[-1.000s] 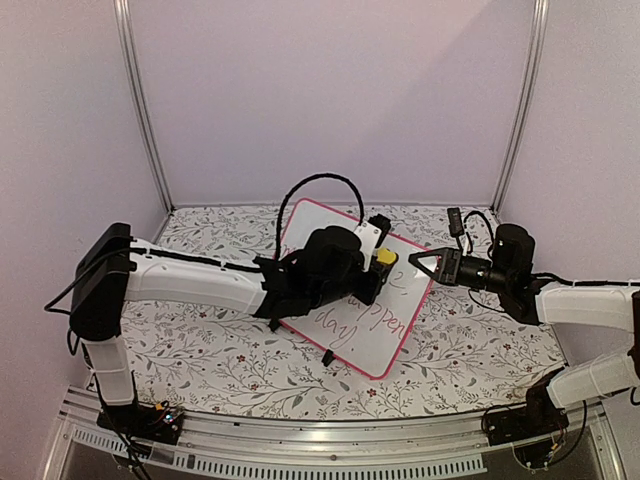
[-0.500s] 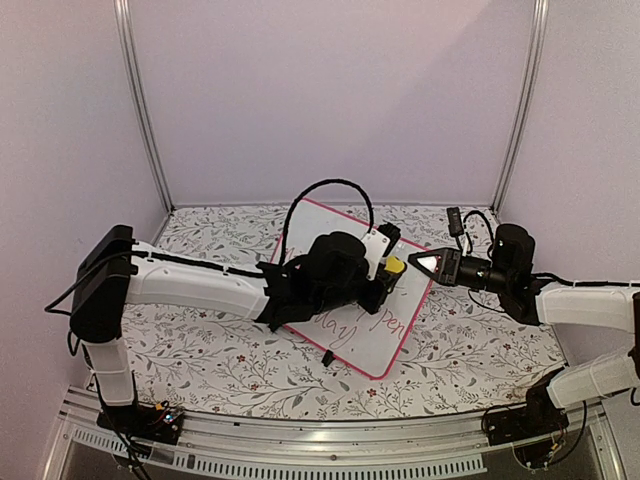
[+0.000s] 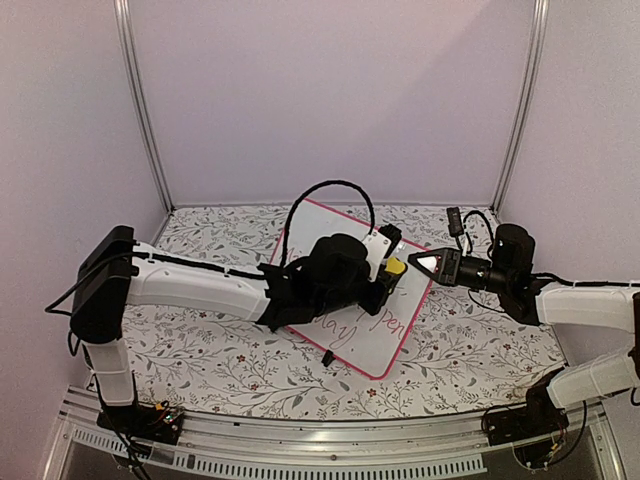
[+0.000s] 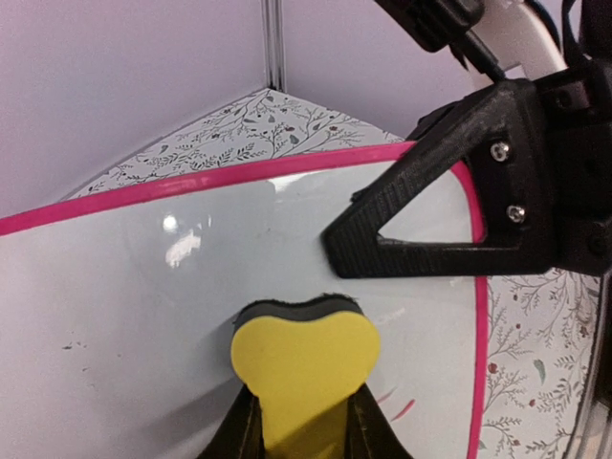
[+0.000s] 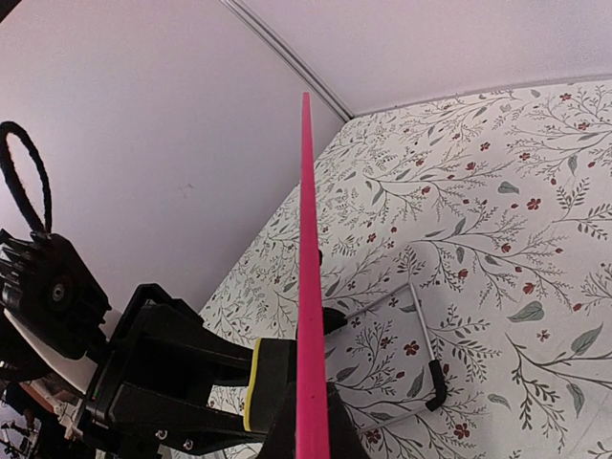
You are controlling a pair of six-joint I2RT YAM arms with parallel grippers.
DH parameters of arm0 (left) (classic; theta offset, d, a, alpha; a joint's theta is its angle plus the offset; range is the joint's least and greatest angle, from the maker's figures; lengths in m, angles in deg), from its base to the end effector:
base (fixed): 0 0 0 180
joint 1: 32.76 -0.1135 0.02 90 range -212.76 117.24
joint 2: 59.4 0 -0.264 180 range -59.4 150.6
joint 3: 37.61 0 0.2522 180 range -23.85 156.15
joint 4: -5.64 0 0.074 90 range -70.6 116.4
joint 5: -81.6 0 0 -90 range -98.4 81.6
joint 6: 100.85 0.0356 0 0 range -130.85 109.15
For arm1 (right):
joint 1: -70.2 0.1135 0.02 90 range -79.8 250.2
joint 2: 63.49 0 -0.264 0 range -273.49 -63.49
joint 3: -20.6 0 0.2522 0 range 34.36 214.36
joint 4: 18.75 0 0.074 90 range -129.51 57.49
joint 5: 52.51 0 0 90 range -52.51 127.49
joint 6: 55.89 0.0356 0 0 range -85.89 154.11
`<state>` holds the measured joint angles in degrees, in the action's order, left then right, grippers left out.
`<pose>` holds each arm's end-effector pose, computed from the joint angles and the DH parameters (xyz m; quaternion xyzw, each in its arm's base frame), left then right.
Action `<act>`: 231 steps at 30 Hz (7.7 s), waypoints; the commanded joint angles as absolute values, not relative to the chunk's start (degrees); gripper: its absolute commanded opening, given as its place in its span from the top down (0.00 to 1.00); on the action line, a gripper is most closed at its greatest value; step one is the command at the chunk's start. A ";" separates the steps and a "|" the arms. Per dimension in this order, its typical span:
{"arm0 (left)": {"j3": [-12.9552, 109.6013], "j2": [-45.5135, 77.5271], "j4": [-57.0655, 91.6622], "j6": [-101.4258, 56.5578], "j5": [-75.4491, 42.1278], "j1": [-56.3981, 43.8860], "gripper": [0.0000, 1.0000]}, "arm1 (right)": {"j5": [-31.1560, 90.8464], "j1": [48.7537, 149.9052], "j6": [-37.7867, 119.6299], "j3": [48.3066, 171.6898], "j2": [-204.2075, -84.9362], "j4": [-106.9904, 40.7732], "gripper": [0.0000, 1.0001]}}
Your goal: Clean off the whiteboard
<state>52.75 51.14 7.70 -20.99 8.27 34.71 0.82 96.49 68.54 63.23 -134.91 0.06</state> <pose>0.1816 -0.4112 0.2328 0.3231 0.7595 -0.2519 0.5052 0.2218 0.1333 0.2245 -0.1501 0.7396 0.5164 0.4048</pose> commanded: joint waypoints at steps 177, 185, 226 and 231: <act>54.49 55.68 36.81 -34.03 15.93 38.26 1.00 | -6.28 101.58 61.98 63.64 -137.51 -7.99 1.00; 52.42 53.38 35.98 -34.21 15.13 38.29 1.00 | -6.50 101.68 62.01 63.81 -137.65 -8.15 1.00; 48.51 45.77 33.11 -35.31 24.22 31.74 1.00 | -6.47 102.19 61.93 64.07 -138.55 -8.43 1.00; 47.26 39.78 32.30 -35.31 24.02 26.67 1.00 | -6.55 102.26 61.79 64.07 -138.46 -8.62 1.00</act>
